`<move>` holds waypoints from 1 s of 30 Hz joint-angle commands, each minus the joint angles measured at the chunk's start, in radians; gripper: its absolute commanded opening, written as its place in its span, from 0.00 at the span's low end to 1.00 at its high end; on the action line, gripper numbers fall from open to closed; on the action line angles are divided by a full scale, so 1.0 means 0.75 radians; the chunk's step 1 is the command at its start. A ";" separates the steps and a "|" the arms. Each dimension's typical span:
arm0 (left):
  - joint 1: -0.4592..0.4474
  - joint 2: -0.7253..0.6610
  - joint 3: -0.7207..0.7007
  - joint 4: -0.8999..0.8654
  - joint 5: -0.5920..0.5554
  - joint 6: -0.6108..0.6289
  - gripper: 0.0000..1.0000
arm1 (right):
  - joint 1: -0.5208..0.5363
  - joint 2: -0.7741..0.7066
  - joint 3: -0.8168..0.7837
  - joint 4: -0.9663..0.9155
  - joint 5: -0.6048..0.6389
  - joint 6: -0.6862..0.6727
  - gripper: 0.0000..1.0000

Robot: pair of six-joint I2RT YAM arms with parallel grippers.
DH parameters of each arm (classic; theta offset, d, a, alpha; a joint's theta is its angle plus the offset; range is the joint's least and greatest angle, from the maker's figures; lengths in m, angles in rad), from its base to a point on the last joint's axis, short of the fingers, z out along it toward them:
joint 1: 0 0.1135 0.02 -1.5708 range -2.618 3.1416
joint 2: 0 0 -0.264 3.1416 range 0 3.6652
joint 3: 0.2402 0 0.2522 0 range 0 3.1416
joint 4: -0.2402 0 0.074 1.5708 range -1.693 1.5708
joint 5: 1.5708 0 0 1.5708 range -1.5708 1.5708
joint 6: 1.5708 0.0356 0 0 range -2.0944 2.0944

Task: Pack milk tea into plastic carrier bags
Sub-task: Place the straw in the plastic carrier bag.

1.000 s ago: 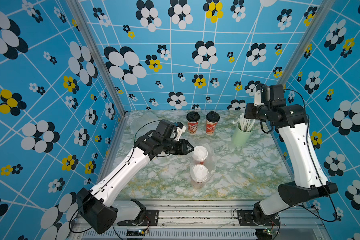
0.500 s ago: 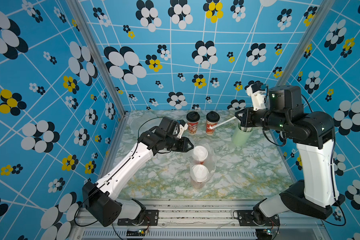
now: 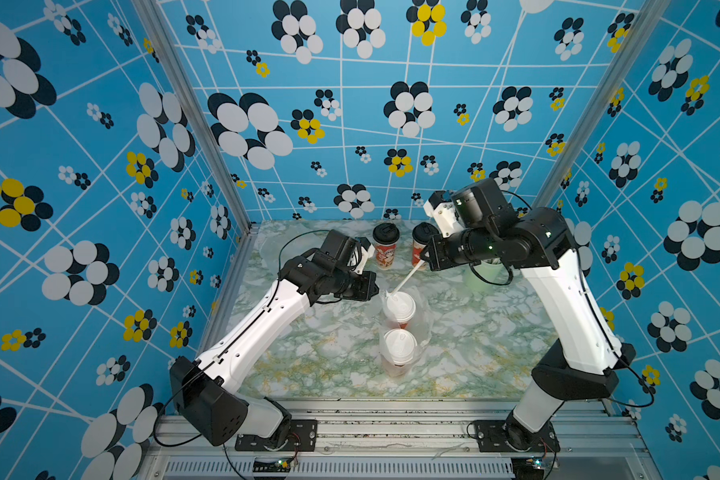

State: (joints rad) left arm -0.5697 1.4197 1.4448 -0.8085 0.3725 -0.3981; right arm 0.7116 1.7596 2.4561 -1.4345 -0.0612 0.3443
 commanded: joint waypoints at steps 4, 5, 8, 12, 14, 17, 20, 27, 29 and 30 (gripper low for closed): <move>0.009 0.011 0.044 0.001 0.011 0.003 0.04 | 0.012 0.092 0.086 -0.031 0.085 -0.031 0.03; 0.011 0.011 0.043 0.007 0.019 -0.001 0.04 | 0.012 0.107 0.095 -0.032 0.089 -0.033 0.03; 0.007 0.011 0.041 0.025 0.035 -0.014 0.03 | 0.014 0.148 0.120 -0.035 0.090 -0.042 0.02; 0.007 0.011 0.038 0.041 0.044 -0.021 0.03 | 0.020 0.186 0.128 -0.018 0.082 -0.052 0.02; 0.007 0.016 0.039 0.041 0.042 -0.020 0.03 | 0.024 0.207 0.141 -0.020 0.075 -0.055 0.02; 0.008 0.025 0.047 0.034 0.028 -0.019 0.21 | 0.027 0.232 0.160 -0.034 0.081 -0.062 0.01; 0.013 0.049 0.082 -0.002 -0.013 -0.007 0.41 | 0.029 0.241 0.216 -0.090 0.177 -0.066 0.01; 0.017 0.214 0.258 -0.078 0.046 0.042 0.49 | 0.030 0.161 0.233 -0.098 0.278 -0.048 0.01; 0.015 0.253 0.288 -0.098 0.061 0.052 0.41 | 0.030 0.144 0.233 -0.105 0.285 -0.045 0.02; 0.016 0.265 0.296 -0.101 0.064 0.053 0.37 | 0.030 0.136 0.233 -0.106 0.286 -0.043 0.02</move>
State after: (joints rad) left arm -0.5632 1.5921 1.6302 -0.8360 0.3931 -0.3878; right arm 0.7280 1.9060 2.6061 -1.4853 0.1143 0.3111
